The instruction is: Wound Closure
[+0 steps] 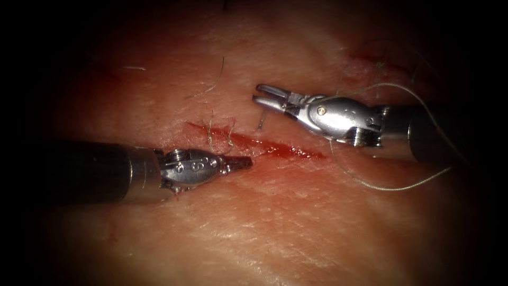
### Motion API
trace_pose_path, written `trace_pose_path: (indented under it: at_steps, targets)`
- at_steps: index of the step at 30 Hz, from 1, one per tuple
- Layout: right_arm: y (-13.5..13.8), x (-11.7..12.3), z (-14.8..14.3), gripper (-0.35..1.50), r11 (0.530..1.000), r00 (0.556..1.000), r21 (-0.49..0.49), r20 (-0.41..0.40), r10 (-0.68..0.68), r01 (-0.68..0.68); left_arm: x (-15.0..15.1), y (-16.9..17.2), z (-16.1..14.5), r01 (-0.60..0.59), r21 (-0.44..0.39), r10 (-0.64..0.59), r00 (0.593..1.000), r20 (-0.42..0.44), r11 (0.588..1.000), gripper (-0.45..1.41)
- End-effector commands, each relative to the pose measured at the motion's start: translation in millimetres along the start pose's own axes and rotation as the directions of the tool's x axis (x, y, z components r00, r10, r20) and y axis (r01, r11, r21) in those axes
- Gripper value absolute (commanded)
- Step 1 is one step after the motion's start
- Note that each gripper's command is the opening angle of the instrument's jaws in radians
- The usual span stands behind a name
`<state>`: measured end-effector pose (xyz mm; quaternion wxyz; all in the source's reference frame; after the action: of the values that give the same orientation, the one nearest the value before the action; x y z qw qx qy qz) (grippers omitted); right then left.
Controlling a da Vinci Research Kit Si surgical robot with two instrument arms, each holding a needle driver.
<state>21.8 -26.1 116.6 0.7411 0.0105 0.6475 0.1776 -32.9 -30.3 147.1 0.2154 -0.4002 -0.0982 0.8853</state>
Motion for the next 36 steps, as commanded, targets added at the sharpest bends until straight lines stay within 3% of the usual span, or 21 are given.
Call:
trace_pose_path:
  at_steps: [1, 12, 21, 26, 33, 36]
  targets:
    - [-0.4, -0.6, 0.7, -0.35, 1.000, 1.000, 0.010, 0.007, 0.015, -0.015, -0.3, 0.3, 0.7, 0.000, -0.003, 0.000, 1.000, 0.000, 1.000, -0.15]
    - [-1.3, -2.4, 1.3, -0.35, 0.970, 0.973, 0.076, 0.032, 0.228, -0.229, -0.3, 0.2, 0.5, 0.000, -0.005, 0.000, 1.000, 0.000, 1.000, -0.15]
    - [-1.1, -3.2, 1.2, -0.35, 0.900, 0.903, 0.082, 0.066, 0.425, -0.429, -0.4, 0.1, 0.6, -0.001, -0.005, 0.001, 1.000, 0.000, 1.000, -0.13]
    - [-1.3, -3.9, 1.1, -0.35, 0.818, 0.825, 0.113, 0.086, 0.558, -0.565, -0.4, 0.1, 0.6, -0.001, -0.005, 0.001, 1.000, 0.000, 1.000, -0.13]
    - [-0.4, -4.3, 0.5, -0.35, 0.808, 0.813, 0.091, 0.087, 0.576, -0.582, -0.4, 0.2, 0.7, 0.000, -0.004, 0.000, 1.000, 0.000, 1.000, -0.11]
    - [-0.7, -4.5, 0.3, -0.35, 0.761, 0.767, 0.105, 0.118, 0.630, -0.641, -0.4, 0.2, 0.8, 0.000, -0.003, 0.000, 1.000, 0.000, 1.000, -0.11]
